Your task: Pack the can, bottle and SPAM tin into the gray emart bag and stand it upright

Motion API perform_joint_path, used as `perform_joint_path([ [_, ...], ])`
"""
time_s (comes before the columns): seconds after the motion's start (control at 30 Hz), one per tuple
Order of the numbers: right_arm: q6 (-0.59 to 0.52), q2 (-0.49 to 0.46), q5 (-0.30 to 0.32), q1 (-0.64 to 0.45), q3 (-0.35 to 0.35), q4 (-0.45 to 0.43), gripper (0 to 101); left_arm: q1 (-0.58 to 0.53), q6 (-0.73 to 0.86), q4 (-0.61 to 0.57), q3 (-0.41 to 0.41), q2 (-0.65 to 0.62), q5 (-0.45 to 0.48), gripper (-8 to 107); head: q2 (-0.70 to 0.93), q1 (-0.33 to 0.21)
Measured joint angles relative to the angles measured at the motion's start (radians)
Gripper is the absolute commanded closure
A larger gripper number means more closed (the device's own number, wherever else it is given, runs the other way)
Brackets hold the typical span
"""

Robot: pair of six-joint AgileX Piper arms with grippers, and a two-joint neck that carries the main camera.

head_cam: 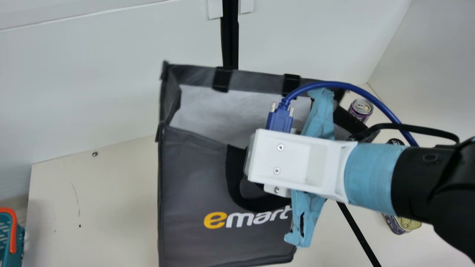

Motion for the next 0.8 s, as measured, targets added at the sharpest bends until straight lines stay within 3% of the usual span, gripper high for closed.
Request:
perform_joint_path([
  [0.4, 0.106, -0.039, 0.001, 0.112, 0.069, -0.044, 101, 0.000, 0.000, 0.000, 0.000, 0.000, 0.000, 9, 0.000, 0.000],
  [0.8, 0.211, -0.088, 0.000, 0.217, 0.112, -0.094, 61, 0.000, 0.000, 0.000, 0.000, 0.000, 0.000, 9, 0.002, 0.000],
])
